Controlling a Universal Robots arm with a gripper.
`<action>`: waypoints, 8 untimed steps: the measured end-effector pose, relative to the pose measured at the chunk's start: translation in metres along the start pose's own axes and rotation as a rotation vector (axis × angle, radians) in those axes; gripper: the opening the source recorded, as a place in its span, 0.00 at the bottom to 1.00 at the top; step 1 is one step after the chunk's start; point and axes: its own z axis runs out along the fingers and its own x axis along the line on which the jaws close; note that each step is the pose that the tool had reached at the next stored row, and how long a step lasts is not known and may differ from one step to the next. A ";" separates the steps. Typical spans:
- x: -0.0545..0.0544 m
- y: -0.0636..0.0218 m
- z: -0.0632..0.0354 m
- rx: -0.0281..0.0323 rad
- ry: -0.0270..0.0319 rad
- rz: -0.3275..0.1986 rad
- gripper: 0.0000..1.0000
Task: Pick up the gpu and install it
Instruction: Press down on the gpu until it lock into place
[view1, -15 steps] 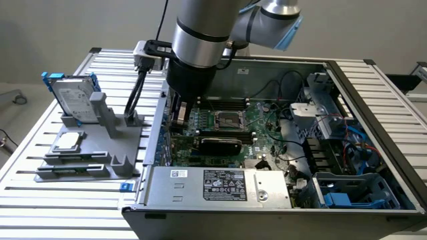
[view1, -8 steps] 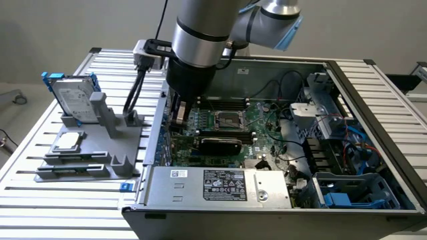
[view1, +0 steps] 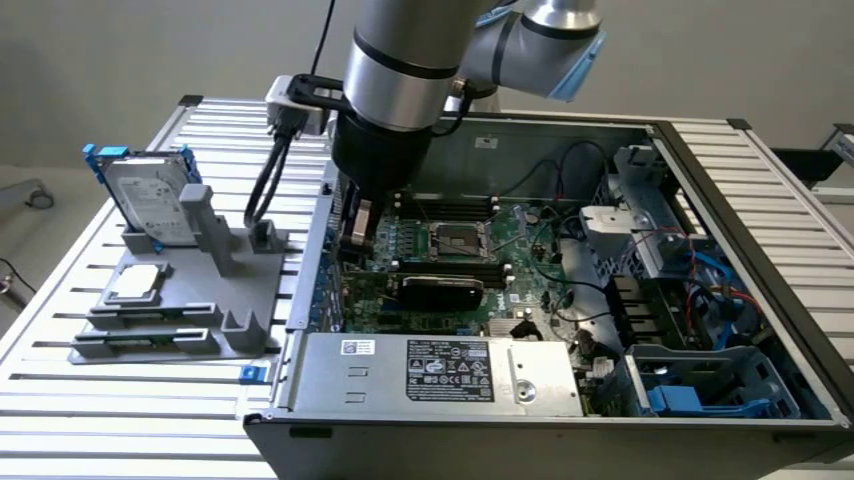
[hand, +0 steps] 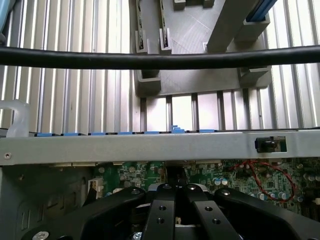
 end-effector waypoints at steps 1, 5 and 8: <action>0.000 0.0000 0.0000 0.0001 0.0016 0.002 0.11; -0.001 0.0000 -0.0001 0.0001 0.0040 0.010 0.11; -0.002 0.0001 0.0000 -0.0002 0.0010 0.021 0.11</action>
